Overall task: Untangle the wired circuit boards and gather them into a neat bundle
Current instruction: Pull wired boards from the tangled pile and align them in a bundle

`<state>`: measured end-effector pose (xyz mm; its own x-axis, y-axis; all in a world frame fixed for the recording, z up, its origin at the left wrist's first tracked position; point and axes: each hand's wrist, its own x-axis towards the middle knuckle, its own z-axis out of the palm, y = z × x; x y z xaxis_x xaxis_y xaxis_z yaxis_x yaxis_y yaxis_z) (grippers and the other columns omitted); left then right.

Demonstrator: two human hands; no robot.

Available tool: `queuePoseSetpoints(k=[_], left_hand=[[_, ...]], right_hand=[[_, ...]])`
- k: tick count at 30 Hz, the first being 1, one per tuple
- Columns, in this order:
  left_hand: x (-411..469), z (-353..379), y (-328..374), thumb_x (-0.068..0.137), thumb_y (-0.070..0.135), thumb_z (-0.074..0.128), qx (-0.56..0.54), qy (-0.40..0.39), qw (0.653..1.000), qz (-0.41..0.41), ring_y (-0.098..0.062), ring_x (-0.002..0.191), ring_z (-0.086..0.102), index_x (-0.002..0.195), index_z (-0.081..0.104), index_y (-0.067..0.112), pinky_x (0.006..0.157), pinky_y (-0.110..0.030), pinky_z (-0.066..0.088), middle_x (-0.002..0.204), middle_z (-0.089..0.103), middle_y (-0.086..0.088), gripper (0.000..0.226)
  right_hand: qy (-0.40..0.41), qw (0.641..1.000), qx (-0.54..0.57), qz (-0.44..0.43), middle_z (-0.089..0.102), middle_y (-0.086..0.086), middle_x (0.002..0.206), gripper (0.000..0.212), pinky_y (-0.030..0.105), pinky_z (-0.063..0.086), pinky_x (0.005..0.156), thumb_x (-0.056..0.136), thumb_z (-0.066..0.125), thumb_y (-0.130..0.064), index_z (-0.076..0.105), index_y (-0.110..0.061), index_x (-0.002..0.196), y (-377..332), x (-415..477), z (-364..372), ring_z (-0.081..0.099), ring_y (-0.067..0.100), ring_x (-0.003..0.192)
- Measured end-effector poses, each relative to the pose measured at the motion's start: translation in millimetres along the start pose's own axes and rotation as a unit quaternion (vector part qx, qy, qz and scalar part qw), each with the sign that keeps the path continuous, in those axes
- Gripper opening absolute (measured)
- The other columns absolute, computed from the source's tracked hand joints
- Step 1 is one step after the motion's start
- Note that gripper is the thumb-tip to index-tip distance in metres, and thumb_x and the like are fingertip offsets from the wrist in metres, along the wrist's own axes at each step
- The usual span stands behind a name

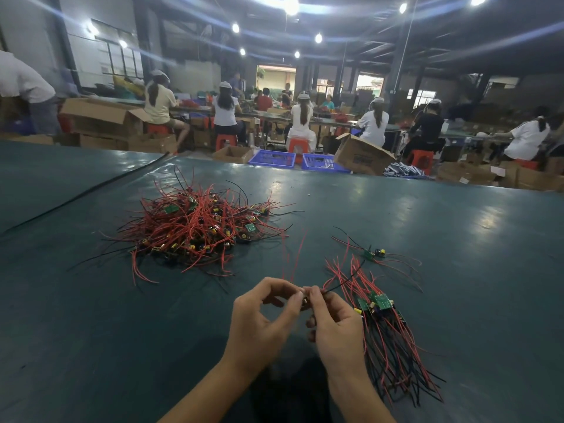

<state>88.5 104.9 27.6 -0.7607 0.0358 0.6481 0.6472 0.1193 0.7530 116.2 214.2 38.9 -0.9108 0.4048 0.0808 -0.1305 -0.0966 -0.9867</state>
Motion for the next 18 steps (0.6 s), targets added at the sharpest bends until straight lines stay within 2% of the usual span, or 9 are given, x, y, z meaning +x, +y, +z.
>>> queuePoseSetpoints(k=[5, 9, 12, 15, 18], left_hand=[[7, -1, -2, 0.081, 0.007, 0.074, -0.060, 0.064, 0.988, -0.124, -0.018, 0.071, 0.067, 0.082, 0.069, 0.012, 0.069, -0.028, 0.055, 0.075, 0.070, -0.005, 0.007], [12, -3, -4, 0.081, 0.004, 0.073, -0.094, 0.099, 0.975, -0.176, -0.016, 0.065, 0.065, 0.079, 0.064, 0.007, 0.062, -0.023, 0.054, 0.072, 0.068, -0.008, 0.010], [14, -9, -7, 0.085, 0.011, 0.069, -0.106, 0.060, 0.973, -0.196, -0.017, 0.058, 0.064, 0.070, 0.059, 0.007, 0.057, -0.023, 0.051, 0.066, 0.067, -0.007, 0.019], [13, -11, -7, 0.087, 0.035, 0.060, -0.094, -0.007, 0.972, -0.215, -0.020, 0.052, 0.061, 0.050, 0.060, 0.017, 0.055, -0.027, 0.046, 0.063, 0.066, -0.017, 0.041], [13, -11, -3, 0.081, 0.056, 0.050, -0.066, -0.069, 0.962, -0.255, -0.018, 0.049, 0.060, 0.043, 0.060, 0.013, 0.055, -0.029, 0.046, 0.059, 0.066, -0.020, 0.058]], right_hand=[[0.031, 0.999, 0.018, -0.009, 0.063, -0.006, 0.057, 0.022, 0.020, 0.045, 0.045, 0.090, 0.066, -0.027, 0.078, -0.031, 0.071, 0, 0, 0, 0.055, 0.001, 0.050], [0.057, 0.997, 0.046, -0.007, 0.064, -0.005, 0.057, 0.024, 0.018, 0.044, 0.040, 0.089, 0.068, -0.023, 0.079, -0.027, 0.068, 2, 5, -4, 0.054, 0.002, 0.047], [0.060, 0.997, 0.053, -0.009, 0.068, -0.004, 0.061, 0.022, 0.017, 0.045, 0.043, 0.088, 0.068, -0.025, 0.079, -0.028, 0.069, 4, 7, -5, 0.057, 0.001, 0.050], [0.062, 0.996, 0.056, -0.017, 0.072, -0.002, 0.067, 0.020, 0.017, 0.047, 0.048, 0.087, 0.069, -0.027, 0.079, -0.026, 0.070, 6, 7, -5, 0.059, 0.000, 0.055], [0.067, 0.995, 0.066, -0.034, 0.073, 0.001, 0.069, 0.016, 0.016, 0.048, 0.048, 0.084, 0.070, -0.028, 0.080, -0.023, 0.072, 7, 7, -5, 0.062, 0.002, 0.058]])
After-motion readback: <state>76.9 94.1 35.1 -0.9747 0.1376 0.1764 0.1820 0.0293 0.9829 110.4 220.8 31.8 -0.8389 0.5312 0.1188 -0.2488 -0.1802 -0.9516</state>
